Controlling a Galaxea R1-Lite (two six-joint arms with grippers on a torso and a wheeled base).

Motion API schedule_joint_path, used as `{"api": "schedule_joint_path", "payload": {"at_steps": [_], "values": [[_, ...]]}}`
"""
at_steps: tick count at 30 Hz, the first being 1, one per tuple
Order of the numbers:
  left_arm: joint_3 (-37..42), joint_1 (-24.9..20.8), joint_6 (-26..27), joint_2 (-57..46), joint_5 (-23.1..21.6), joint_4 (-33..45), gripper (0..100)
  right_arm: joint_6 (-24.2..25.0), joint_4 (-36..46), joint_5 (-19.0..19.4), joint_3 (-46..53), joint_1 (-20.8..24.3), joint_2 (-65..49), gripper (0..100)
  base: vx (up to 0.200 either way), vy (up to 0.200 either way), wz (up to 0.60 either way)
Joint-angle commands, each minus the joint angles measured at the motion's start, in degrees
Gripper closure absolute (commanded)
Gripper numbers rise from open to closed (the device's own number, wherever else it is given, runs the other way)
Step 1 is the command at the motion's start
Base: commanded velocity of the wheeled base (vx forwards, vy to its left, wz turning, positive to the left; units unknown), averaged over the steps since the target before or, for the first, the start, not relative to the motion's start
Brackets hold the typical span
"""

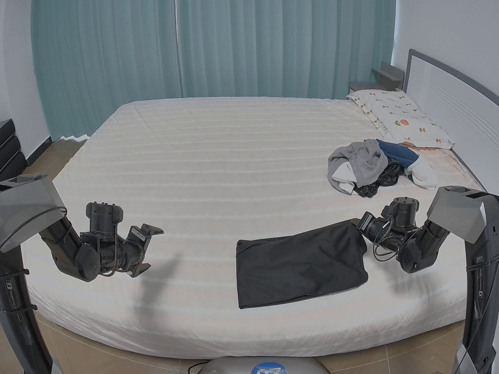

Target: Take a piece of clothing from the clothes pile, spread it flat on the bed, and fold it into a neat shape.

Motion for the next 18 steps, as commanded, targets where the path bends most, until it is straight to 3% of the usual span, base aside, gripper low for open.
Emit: {"api": "schedule_joint_path", "payload": {"at_steps": [1,4,5,15,18], "values": [[0.0,0.0,0.0,0.1,0.0,0.0,0,0.1,0.0,0.0,-2.3,-0.2,2.7,100,0.0,0.0,0.0],[0.0,0.0,0.0,0.1,0.0,0.0,0,0.1,0.4,0.0,-2.6,-0.2,3.2,100,0.0,0.0,0.0],[0.0,0.0,0.0,0.1,0.0,0.0,0,0.0,0.5,0.1,-2.6,-0.2,3.5,0,0.0,0.0,0.0],[0.0,0.0,0.0,0.1,0.0,0.0,0,-0.3,-1.5,0.9,2.7,-1.6,-0.7,0,0.0,0.0,0.0],[0.1,0.0,0.0,0.1,0.0,0.1,0,-1.7,-1.6,5.2,10.8,-2.4,-5.9,0,0.0,0.0,0.0]]}}
